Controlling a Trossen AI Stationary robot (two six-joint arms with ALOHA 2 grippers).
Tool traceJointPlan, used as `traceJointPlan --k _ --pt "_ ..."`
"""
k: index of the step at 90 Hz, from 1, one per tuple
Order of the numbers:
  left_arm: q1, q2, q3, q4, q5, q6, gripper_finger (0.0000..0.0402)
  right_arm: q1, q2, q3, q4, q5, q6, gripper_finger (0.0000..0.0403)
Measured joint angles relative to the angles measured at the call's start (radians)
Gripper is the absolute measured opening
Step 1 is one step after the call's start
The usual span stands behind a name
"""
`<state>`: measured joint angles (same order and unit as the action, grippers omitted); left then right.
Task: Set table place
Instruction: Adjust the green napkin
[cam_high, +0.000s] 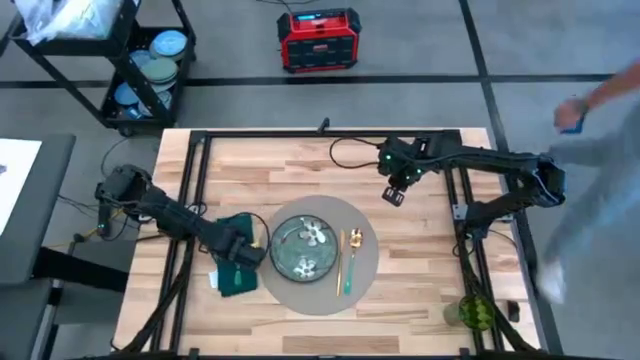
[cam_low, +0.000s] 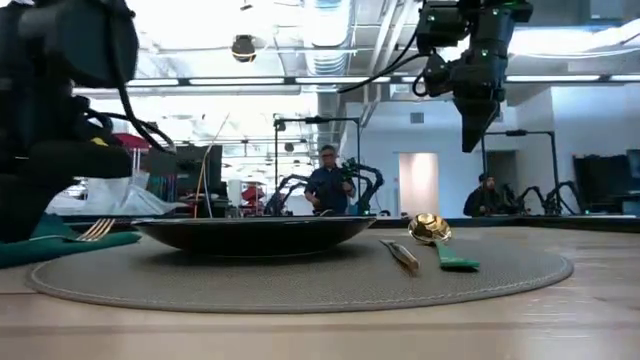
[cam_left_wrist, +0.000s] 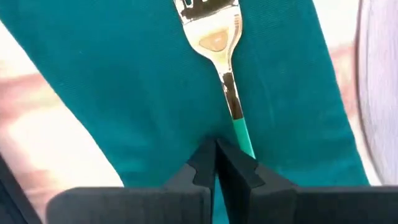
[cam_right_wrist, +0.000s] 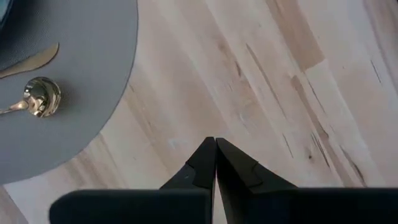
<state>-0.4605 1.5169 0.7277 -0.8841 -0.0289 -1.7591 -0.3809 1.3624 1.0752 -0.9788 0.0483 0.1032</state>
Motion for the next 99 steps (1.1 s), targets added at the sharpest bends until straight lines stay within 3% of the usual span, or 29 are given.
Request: traceJointPlan --k 49,99 --pt "-0.016 0.0 0.0 0.049 -0.005 0.013 0.0 -0.015 0.0 0.0 0.059 0.0 -0.026 0.0" --pt "0.08 0.002 -0.001 0.08 -0.033 0.12 0.0 -0.015 0.0 0.0 0.061 0.0 -0.033 0.0"
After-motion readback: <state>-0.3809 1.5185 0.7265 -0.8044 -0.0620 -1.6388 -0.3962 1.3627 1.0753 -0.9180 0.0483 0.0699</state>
